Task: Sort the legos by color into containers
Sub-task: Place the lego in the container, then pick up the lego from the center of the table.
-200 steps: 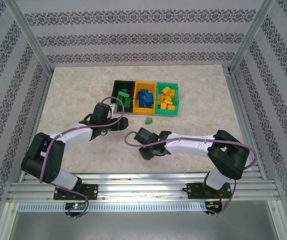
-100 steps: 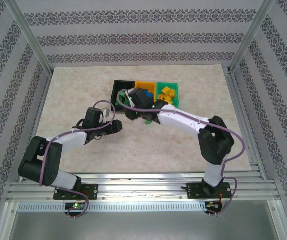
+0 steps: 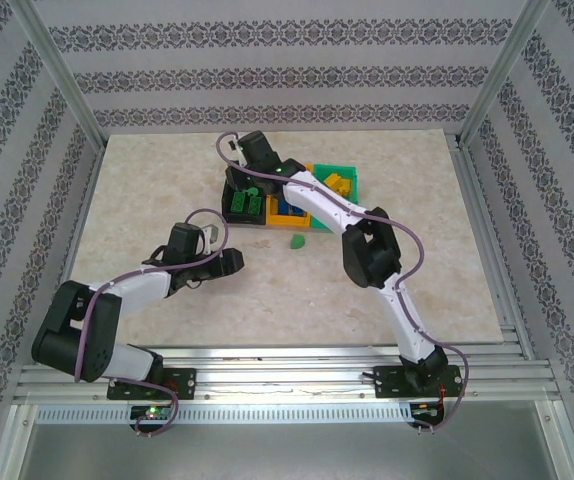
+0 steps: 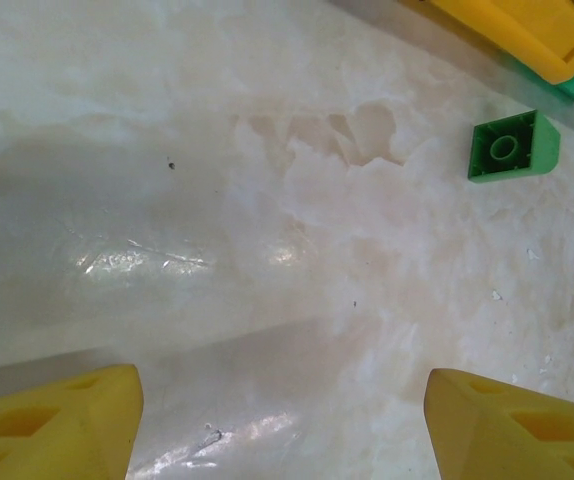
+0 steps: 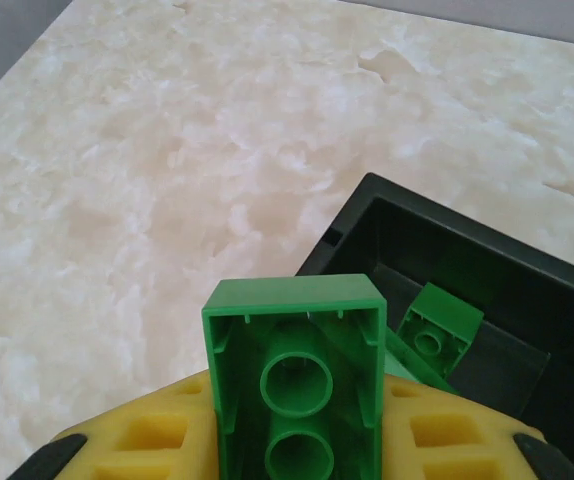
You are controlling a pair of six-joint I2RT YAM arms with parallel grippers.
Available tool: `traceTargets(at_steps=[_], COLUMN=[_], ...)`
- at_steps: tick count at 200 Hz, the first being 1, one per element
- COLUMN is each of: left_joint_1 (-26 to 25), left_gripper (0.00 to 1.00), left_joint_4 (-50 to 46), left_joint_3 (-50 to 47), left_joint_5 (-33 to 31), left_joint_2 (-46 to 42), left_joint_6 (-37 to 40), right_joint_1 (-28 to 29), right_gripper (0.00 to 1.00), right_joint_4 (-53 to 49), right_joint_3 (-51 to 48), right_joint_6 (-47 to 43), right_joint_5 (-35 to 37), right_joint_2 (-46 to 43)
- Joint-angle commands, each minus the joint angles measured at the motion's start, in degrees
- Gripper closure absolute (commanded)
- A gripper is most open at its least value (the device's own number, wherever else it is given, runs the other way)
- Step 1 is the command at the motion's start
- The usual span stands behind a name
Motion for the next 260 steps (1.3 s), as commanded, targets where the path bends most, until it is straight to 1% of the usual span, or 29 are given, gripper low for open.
traceTargets(at_steps=[1, 10, 16, 23, 35, 48, 61, 74, 93, 112, 149, 183, 221, 242, 260], left_joint_1=[0.5, 0.5, 0.5, 0.5, 0.5, 0.5, 0.5, 0.5, 0.5, 0.5, 0.2, -1.1, -4.1, -5.4, -6.7], left_gripper=[0.26, 0.26, 0.26, 0.26, 0.26, 0.26, 0.25, 0.25, 0.25, 0.25, 0.26, 0.26, 0.27, 0.29, 0.29], left_joint_4=[-1.6, -1.7, -1.7, -1.8, -2.1, -2.8, -3.2, -3.0, -2.6, -2.4, 0.0, 2.2, 7.1, 7.5, 6.9], left_joint_3=[-0.1, -0.7, -1.0, -1.4, -1.6, -1.4, -1.0, -0.7, -0.1, 0.6, 1.3, 2.3, 4.4, 7.3, 9.8], left_joint_5=[0.3, -0.1, -0.3, -0.5, -0.6, -0.7, -0.8, -0.8, -0.6, -0.2, 1.1, 2.1, 3.0, 3.9, 3.7], left_joint_2=[-2.9, -3.7, -4.1, -4.6, -4.9, -5.0, -5.1, -5.1, -4.4, -3.1, -0.6, 1.6, 5.8, 9.7, 11.8], left_joint_6=[-0.6, -0.8, -0.9, -0.9, -0.6, -0.3, -0.3, -0.5, -0.3, -0.3, -1.1, -1.1, -1.0, -1.3, -1.3], right_joint_1=[-1.3, -1.6, -1.8, -2.0, -2.2, -2.3, -2.3, -2.1, -1.8, -1.6, -0.9, -1.1, -1.9, -2.6, -3.5], right_gripper=[0.72, 0.71, 0.68, 0.63, 0.57, 0.45, 0.42, 0.39, 0.38, 0.38, 0.37, 0.36, 0.36, 0.36, 0.37], right_joint_4=[-3.9, -4.1, -4.0, -3.7, -3.8, -4.4, -4.8, -3.3, 0.8, 2.7, 9.6, 13.3, 14.4, 15.8, 16.2], right_joint_3=[5.5, 6.2, 6.3, 6.1, 6.4, 6.8, 5.8, 2.2, -5.7, -12.7, -31.9, -47.1, -60.6, -67.4, -71.4], right_joint_6=[-0.1, 0.0, -0.1, -0.2, -0.6, -0.7, -0.9, -1.1, -1.9, -2.4, -2.9, -2.5, -2.5, -3.0, -3.1], right_joint_5=[1.6, 1.9, 2.2, 2.6, 2.7, 2.6, 2.0, 1.8, 1.7, 1.4, 1.4, 2.4, 3.6, 4.7, 4.8], right_joint_2=[2.9, 3.4, 3.6, 3.6, 3.8, 4.0, 3.0, 0.3, -4.7, -9.3, -22.3, -33.9, -45.1, -50.2, -52.9])
